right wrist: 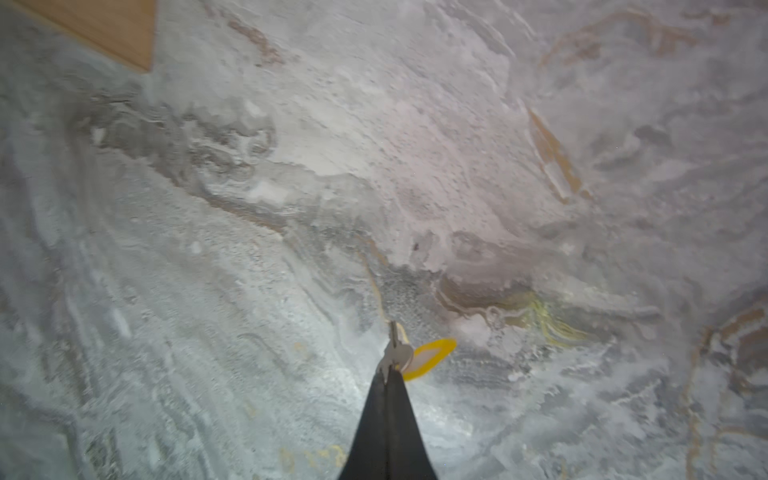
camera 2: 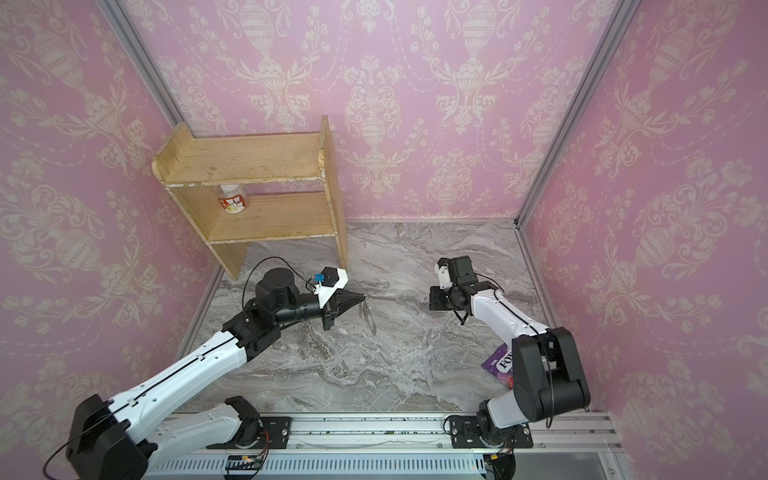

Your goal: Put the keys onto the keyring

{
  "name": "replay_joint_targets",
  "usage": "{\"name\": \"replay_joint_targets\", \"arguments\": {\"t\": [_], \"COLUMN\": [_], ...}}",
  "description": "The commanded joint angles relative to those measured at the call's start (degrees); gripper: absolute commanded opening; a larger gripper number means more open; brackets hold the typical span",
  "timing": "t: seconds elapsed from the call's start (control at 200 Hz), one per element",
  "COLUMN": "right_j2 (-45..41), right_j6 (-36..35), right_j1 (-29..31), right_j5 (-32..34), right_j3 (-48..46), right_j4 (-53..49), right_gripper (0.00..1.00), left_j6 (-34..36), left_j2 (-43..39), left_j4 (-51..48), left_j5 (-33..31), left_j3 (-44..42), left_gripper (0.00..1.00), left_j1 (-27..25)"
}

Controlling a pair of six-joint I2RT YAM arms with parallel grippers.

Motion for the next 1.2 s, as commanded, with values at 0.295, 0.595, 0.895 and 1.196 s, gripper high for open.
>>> {"name": "replay_joint_targets", "arguments": {"t": [0.295, 0.595, 0.895, 1.196], "right_j2": [-10.0, -15.0, -17.2, -10.0], "right_j6": [-13.2, -26.0, -29.7, -22.4], "right_j1": [5.4, 8.0, 10.3, 22.6], "right_j5": [-37.1, -47.3, -48.4, -35.3], "right_j3": [-1.7, 1.7, 6.0, -3.3], "right_j4": [5.3, -1.0, -6.0, 4.0], "right_gripper": [0.0, 0.0, 0.0, 0.0], "left_j6": [0.6, 1.8, 2.5, 2.5], "left_j2": [-8.2, -12.3, -10.9, -13.5], "left_j4": [-4.1, -8.0, -10.5, -13.5], "left_j5": [-2.9, -3.3, 0.6, -1.6], "left_j3": [-1.1, -1.9, 0.3, -0.3], "left_gripper": [0.0, 0.0, 0.0, 0.0], "left_j1": [0.6, 1.2, 1.3, 1.3]}}
